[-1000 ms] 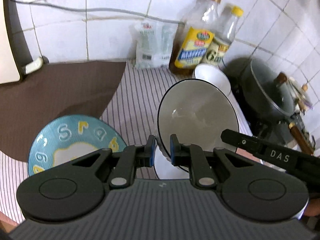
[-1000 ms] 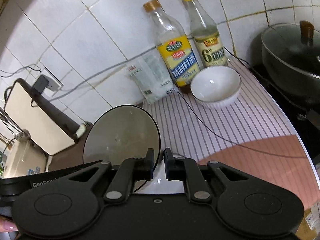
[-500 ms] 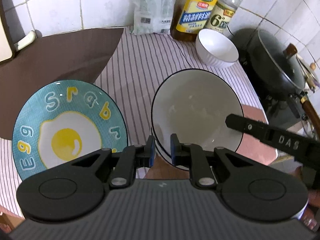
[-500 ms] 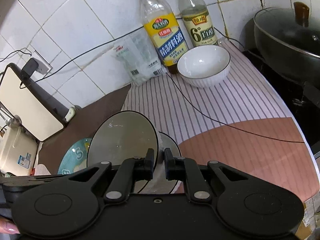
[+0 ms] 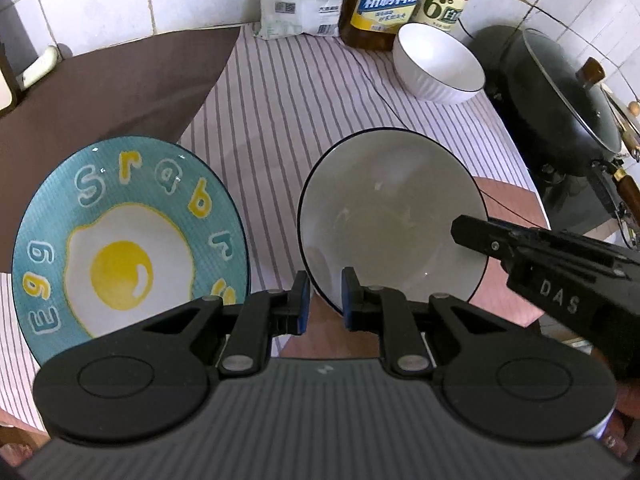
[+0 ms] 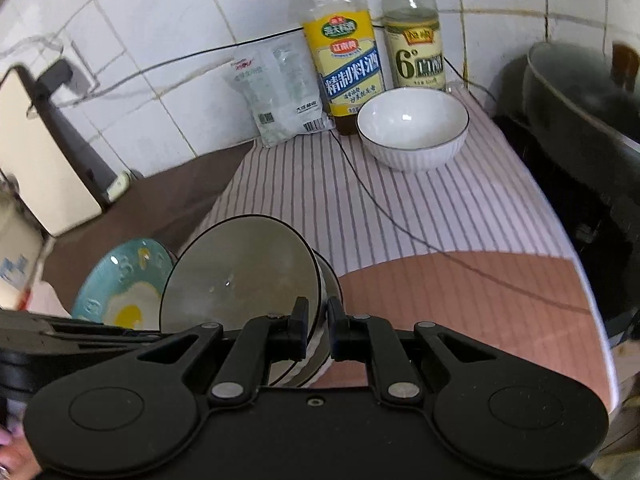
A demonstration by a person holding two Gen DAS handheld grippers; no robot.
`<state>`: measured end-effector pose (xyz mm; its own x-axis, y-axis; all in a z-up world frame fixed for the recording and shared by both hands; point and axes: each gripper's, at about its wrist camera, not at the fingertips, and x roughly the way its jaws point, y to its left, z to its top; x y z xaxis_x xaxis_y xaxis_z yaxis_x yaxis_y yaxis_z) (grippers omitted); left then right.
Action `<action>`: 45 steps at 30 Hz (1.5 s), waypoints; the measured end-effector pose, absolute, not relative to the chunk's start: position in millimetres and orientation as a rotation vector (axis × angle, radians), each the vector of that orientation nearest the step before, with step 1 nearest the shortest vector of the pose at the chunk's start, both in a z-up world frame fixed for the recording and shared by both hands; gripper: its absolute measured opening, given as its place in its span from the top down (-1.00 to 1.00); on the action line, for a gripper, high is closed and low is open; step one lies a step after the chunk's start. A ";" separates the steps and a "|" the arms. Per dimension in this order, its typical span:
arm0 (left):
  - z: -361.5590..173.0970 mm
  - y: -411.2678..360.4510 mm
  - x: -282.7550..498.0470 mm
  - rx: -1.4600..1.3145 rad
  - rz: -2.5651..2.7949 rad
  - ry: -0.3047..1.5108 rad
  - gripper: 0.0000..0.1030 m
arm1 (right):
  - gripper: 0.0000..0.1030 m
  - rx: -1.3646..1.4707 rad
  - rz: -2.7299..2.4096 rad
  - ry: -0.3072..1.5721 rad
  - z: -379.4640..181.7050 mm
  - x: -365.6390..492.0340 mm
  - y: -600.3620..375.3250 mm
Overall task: Organize plates and bowls
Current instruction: 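Carry the second bowl with both grippers and lower it into the first bowl, then open both grippers and move them to the last white bowl by the bottles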
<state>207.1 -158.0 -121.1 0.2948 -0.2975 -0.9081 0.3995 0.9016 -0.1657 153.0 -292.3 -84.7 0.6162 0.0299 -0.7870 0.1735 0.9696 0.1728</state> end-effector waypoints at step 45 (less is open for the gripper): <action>-65.9 -220.8 316.5 0.077 -0.632 0.934 0.10 | 0.41 0.287 -0.193 0.691 -73.2 205.6 -377.5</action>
<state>316.5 -220.8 -65.9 0.4289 -0.4737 -0.7692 0.5379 0.8180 -0.2039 205.6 -377.5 -73.2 0.7551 -0.0799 -0.6507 0.2685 0.9432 0.1958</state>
